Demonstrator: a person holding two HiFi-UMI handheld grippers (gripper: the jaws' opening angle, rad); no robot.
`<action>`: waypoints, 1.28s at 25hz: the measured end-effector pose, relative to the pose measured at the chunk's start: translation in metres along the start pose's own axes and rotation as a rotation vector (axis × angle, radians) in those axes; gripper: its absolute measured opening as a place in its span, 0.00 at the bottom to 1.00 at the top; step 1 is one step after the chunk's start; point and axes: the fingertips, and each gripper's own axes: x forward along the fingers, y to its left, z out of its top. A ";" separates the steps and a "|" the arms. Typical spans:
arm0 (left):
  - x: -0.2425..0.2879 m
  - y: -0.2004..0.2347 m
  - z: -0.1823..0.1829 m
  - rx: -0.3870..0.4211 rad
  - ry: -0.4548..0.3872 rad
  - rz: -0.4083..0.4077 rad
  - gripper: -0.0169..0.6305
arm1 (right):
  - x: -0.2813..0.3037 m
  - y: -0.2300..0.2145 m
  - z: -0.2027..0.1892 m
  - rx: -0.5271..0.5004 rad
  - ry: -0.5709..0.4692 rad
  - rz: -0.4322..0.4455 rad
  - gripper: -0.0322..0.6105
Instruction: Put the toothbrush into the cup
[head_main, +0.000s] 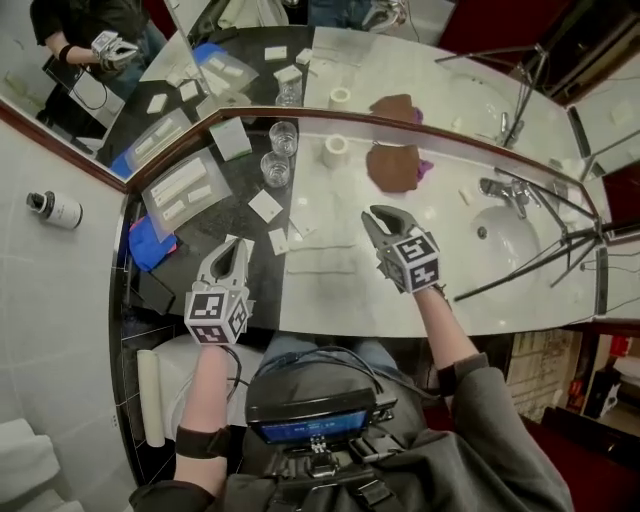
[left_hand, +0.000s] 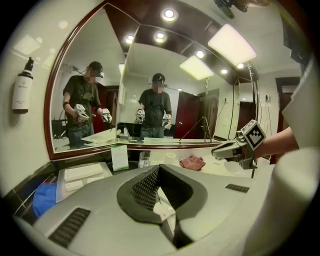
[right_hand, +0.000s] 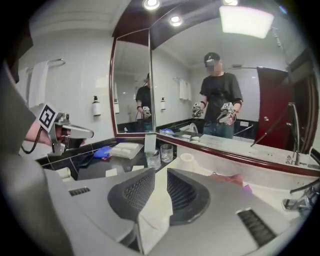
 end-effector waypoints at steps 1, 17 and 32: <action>0.001 0.000 0.003 0.005 -0.002 -0.004 0.03 | -0.007 -0.008 0.004 0.027 -0.024 -0.023 0.17; 0.016 -0.023 0.017 0.090 0.000 -0.063 0.03 | -0.087 -0.079 -0.041 0.293 -0.138 -0.237 0.08; 0.034 -0.021 0.008 0.036 0.037 -0.063 0.03 | -0.072 -0.089 -0.035 0.263 -0.110 -0.223 0.08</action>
